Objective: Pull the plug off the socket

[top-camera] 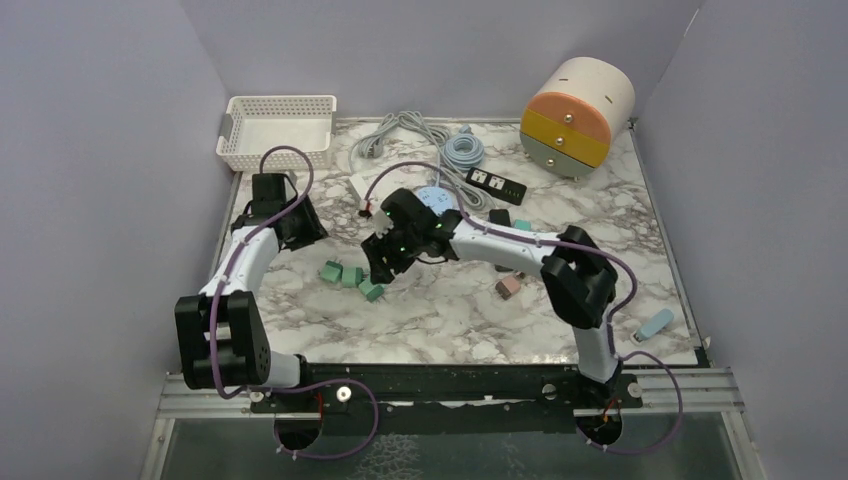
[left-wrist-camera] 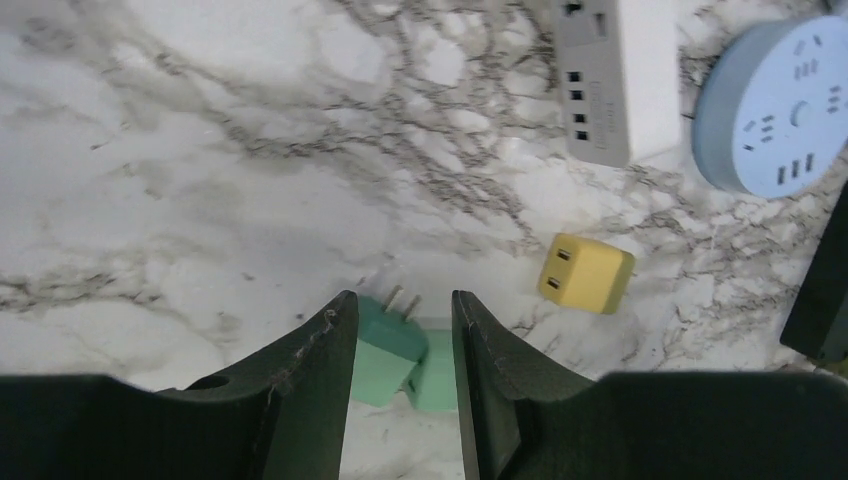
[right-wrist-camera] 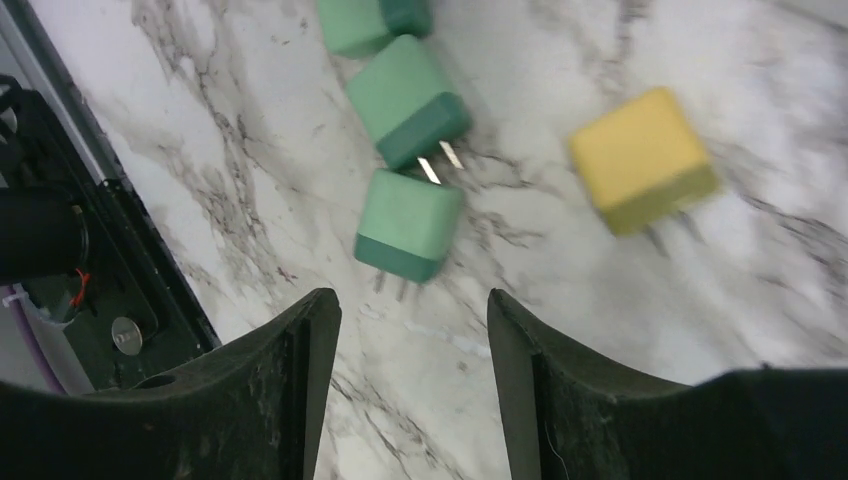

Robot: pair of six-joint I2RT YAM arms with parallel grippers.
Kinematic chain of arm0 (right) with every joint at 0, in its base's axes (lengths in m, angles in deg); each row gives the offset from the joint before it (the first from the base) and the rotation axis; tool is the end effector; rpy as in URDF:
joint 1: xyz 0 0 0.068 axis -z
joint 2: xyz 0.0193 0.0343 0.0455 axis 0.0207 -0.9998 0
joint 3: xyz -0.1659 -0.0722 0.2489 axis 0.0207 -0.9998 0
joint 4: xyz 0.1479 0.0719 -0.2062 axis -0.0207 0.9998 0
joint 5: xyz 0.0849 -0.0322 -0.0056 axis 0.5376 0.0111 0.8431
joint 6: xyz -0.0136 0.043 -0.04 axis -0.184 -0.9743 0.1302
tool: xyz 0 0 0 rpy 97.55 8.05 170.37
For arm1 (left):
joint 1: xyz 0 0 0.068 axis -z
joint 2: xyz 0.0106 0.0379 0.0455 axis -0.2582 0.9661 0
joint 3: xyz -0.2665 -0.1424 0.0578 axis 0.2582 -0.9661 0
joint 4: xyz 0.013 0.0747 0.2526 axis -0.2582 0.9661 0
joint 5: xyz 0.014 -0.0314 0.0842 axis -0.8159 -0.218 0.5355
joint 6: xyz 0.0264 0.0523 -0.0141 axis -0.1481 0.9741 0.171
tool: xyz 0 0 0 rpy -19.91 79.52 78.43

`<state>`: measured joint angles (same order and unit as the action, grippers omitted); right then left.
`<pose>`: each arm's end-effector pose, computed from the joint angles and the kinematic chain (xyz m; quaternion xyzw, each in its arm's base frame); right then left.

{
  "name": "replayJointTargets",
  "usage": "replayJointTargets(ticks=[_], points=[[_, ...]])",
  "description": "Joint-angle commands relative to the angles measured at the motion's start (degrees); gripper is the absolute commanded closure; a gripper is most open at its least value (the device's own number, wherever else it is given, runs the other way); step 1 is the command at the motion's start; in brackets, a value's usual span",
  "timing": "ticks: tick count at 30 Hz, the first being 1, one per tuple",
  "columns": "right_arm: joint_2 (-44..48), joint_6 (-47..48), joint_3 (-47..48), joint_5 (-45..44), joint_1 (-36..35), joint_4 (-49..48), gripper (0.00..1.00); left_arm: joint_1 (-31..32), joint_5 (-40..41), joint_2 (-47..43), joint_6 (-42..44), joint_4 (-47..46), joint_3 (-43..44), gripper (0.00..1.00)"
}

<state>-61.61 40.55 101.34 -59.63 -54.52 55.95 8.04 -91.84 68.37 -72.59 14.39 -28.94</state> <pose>0.2618 0.4062 0.2281 -0.4090 0.8327 0.3002 0.2217 0.2799 0.0235 0.2495 -0.1775 0.9285 -0.1438 0.2926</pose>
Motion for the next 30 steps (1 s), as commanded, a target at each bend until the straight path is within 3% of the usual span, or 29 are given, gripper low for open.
replayJointTargets(ticks=[1, 7, 9, 11, 14, 23, 26, 30], points=[[11.4, 0.3, -5.9, -2.0, 8.3, -0.5, 0.39, 9.0, 0.0, -1.6, 0.5, -3.5, 5.7, 0.57], [24.5, -4.5, -21.3, -3.6, 25.6, 1.4, 0.38, 18.7, 2.3, 6.8, -1.6, -5.2, 10.1, 0.58], [27.7, -5.4, -24.5, -8.1, 29.7, 4.1, 0.36, 21.1, 2.9, 10.4, -2.0, -5.5, 11.7, 0.57], [29.5, -6.2, -25.8, -13.9, 30.9, 7.6, 0.32, 22.9, 3.2, 13.6, -2.5, -5.6, 13.5, 0.58], [30.0, -9.5, -26.8, -14.6, 33.6, 12.2, 0.30, 24.9, 2.5, 17.5, -2.8, -5.6, 15.5, 0.58], [33.2, -15.8, -31.5, -12.4, 42.5, 15.7, 0.36, 28.2, 2.3, 25.1, -2.9, -4.9, 18.9, 0.58], [35.2, -20.1, -31.2, -14.3, 43.2, 18.3, 0.37, 28.9, 2.2, 25.9, -3.2, -4.4, 19.4, 0.58], [34.9, -25.9, -30.7, -11.8, 43.2, 20.7, 0.46, 29.1, 3.0, 25.6, -3.5, -4.3, 20.1, 0.58]])
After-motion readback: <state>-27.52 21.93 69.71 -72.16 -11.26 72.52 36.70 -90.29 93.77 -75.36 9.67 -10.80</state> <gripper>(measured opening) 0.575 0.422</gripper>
